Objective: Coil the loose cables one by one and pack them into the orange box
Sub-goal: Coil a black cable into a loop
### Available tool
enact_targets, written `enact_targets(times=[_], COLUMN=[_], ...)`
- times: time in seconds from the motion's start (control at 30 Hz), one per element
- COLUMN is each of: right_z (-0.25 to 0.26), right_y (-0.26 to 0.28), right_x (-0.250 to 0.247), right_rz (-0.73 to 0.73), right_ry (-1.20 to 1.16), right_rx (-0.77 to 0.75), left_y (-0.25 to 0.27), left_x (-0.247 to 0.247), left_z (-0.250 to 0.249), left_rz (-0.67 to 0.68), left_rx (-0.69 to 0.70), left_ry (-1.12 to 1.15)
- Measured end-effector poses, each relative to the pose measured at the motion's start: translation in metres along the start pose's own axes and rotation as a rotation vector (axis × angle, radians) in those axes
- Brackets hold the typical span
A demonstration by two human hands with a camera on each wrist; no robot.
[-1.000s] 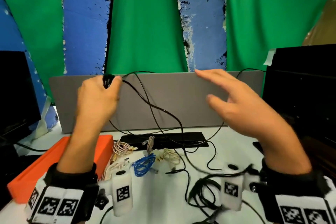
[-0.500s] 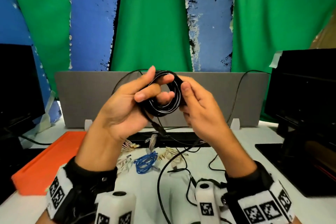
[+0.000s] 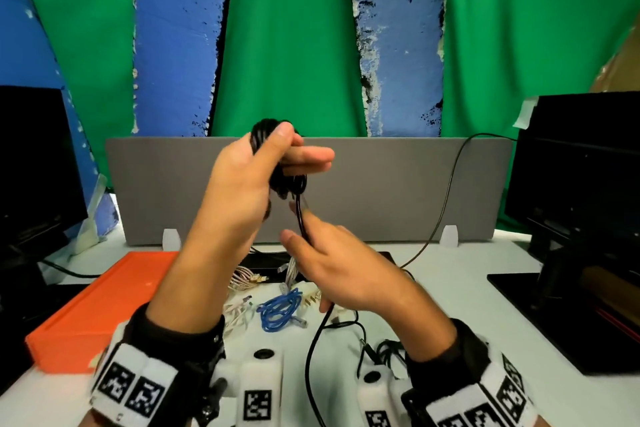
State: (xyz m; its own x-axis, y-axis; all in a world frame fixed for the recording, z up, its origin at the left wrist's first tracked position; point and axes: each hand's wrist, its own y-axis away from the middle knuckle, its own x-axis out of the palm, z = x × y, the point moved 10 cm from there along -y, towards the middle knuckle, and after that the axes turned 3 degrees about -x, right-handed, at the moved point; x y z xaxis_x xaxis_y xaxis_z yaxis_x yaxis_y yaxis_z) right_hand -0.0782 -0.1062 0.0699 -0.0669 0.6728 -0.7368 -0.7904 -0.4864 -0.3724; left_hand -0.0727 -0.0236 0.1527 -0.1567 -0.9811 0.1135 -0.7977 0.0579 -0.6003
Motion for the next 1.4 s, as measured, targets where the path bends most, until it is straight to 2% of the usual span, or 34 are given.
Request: enact_targets(times=[0.1,0.17,0.23,0.33,0.4,0.47,0.57,0.63,0.73,0.8,0.87,0.97,1.03,1.1,1.2,1.27,1.33,1.37,1.4], right_z=[0.012,0.017,0.016,0.009,0.007,0.009,0.009,0.007,0.009,0.006,-0.001,-0.012,-0.017,-0.015,-0.003,0.007,0.017,0.022,0.025], right_y=[0.002,0.005,0.009,0.017,0.019,0.021,0.023,0.024,0.021,0.018,0.014,0.005,0.001,0.000,0.001,0.002,0.008,0.012,0.016], right_x=[-0.003,-0.012,-0.023,-0.038,-0.053,-0.064,-0.079,-0.087,-0.088,-0.086,-0.083,-0.065,-0.042,-0.020,-0.016,-0.028,-0.045,-0.054,-0.063], right_rz=[0.027,0.010,-0.005,0.013,-0.020,-0.049,-0.136,-0.207,-0.277,-0.316,-0.349,-0.326,-0.206,-0.074,-0.069,-0.158,-0.261,-0.307,-0.347], right_ry=[0.056,0.036,-0.082,-0.271,-0.331,-0.377,-0.380,-0.373,-0.372,-0.395,-0.386,-0.212,-0.052,0.053,0.114,0.086,0.039,0.025,0.001], right_rx=[-0.067,-0.107,-0.102,-0.062,-0.099,-0.173,-0.235,-0.236,-0.237,-0.210,-0.168,-0.078,0.009,0.028,-0.033,-0.097,-0.174,-0.208,-0.233], left_y=[0.007,0.013,0.016,0.011,0.007,0.006,0.020,0.029,0.028,0.022,0.009,-0.014,-0.020,-0.022,-0.020,-0.017,-0.012,-0.010,-0.008], left_x=[0.015,0.028,0.037,0.031,0.022,0.018,0.027,0.034,0.033,0.028,0.017,-0.012,-0.033,-0.046,-0.052,-0.035,-0.017,-0.010,-0.002], left_z=[-0.007,-0.010,-0.004,0.001,0.007,0.023,0.051,0.054,0.045,0.033,0.020,0.017,0.017,0.014,0.004,0.000,0.008,0.015,0.023], left_rz=[0.080,0.152,0.214,0.242,0.263,0.368,0.620,0.736,0.736,0.693,0.555,0.178,-0.031,-0.140,-0.197,-0.095,0.040,0.120,0.216], left_rx=[0.107,0.270,0.365,0.350,0.275,0.100,-0.208,-0.271,-0.236,-0.194,-0.188,-0.148,-0.049,0.064,0.210,0.315,0.348,0.319,0.271], left_ry=[-0.337,-0.711,-1.017,-1.099,-1.107,-0.966,-0.569,-0.397,-0.179,0.083,0.429,0.740,0.793,0.596,-0.061,-0.462,-0.822,-0.898,-0.875])
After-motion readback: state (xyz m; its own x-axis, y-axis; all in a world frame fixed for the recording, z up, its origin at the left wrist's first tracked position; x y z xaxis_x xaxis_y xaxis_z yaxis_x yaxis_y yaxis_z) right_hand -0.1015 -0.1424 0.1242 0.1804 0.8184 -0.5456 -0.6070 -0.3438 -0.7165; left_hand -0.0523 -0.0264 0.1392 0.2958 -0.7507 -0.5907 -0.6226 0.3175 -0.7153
